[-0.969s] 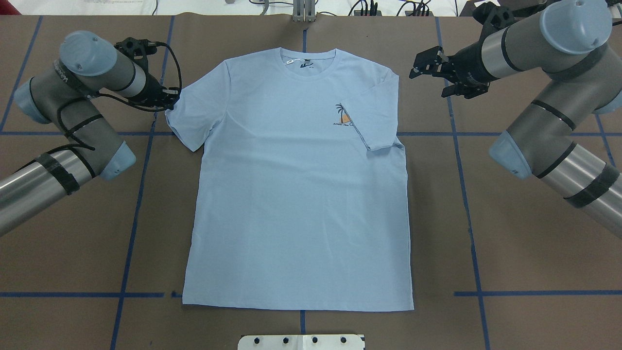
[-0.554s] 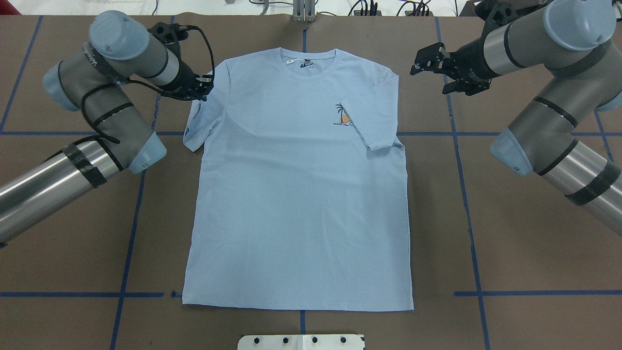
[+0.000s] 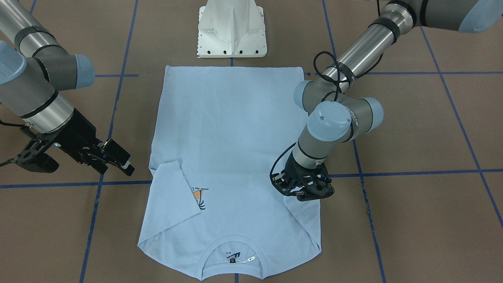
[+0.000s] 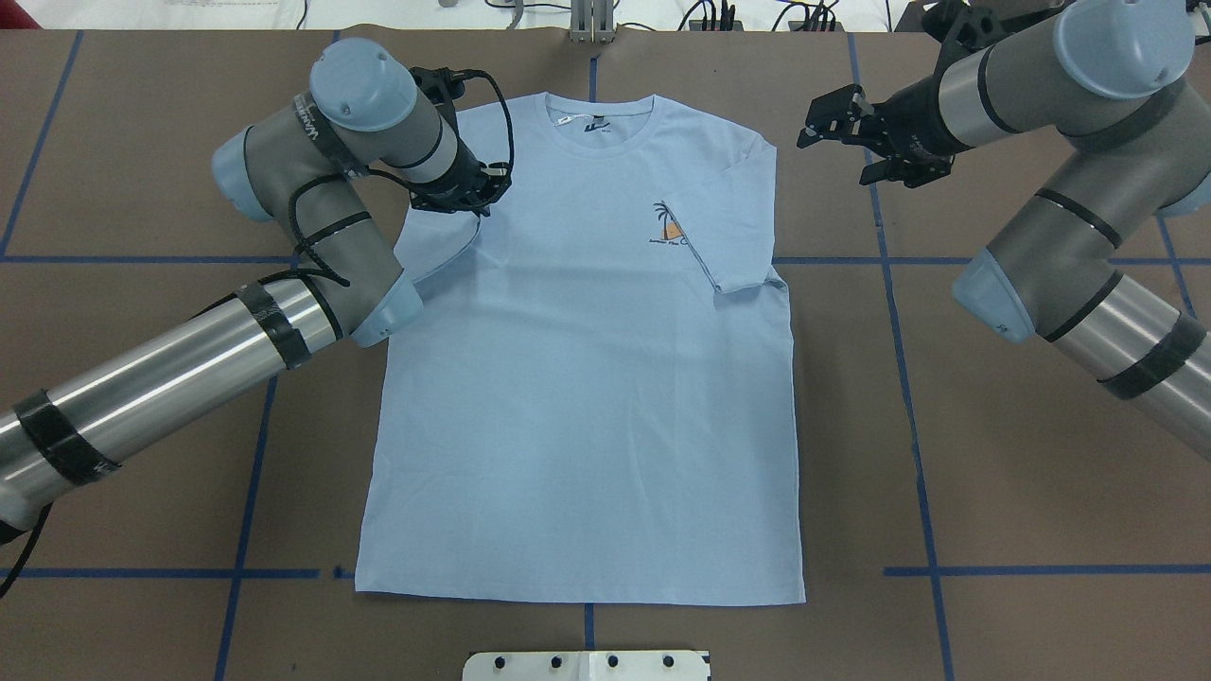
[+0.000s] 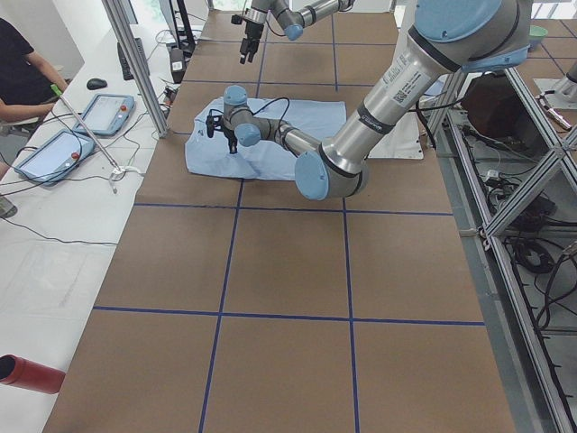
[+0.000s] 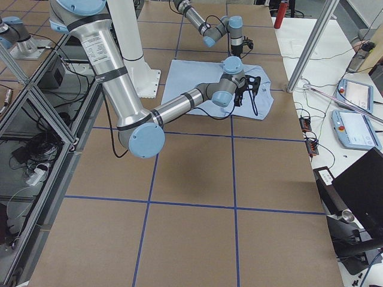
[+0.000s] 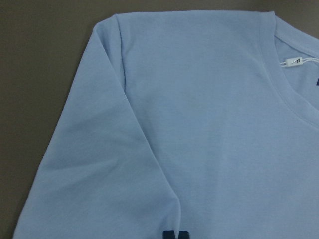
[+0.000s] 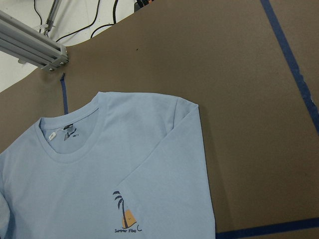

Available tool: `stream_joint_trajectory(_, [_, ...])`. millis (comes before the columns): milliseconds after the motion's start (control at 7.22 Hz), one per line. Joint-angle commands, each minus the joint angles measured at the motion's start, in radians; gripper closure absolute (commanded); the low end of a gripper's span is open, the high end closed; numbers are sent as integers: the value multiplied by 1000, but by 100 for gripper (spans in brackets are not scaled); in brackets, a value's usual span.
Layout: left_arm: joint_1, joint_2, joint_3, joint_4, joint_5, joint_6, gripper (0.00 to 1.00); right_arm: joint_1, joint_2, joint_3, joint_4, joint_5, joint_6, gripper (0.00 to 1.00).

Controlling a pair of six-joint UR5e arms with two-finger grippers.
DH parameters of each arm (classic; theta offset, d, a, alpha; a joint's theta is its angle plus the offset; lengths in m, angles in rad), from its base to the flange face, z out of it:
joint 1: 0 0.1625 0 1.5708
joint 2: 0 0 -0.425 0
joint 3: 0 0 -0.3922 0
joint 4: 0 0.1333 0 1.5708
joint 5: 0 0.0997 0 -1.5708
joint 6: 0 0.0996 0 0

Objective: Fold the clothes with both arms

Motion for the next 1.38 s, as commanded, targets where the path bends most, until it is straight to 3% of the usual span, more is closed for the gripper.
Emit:
stream_joint_trajectory(0, [9,-33,38,-6,26,-9,99,0,2,7,4,1,0,0])
stream_joint_trajectory(138, [9,-53,38,-5,26,-37,72,0,0,7,6,4,-2,0])
stream_joint_trajectory(277, [9,-56,23,-6,24,-70,28,-3,-3,12,6,-3,3,0])
stream_joint_trajectory(415, [11,-29,-102,15,15,-109,23,-9,-8,27,4,-5,21,0])
stream_joint_trajectory(554, [33,60,-248,17,13,-174,23,-36,-23,76,-10,-3,40,0])
stream_joint_trajectory(831, [56,254,-531,45,13,-183,25,-183,-92,206,-33,-13,255,0])
stream_joint_trajectory(969, [63,336,-627,45,13,-181,27,-331,-179,328,-71,-148,340,1])
stream_joint_trajectory(1108, [64,364,-667,45,18,-184,26,-513,-267,456,-164,-357,357,3])
stream_joint_trajectory(1246, [72,370,-666,45,23,-184,25,-640,-300,537,-304,-466,436,3])
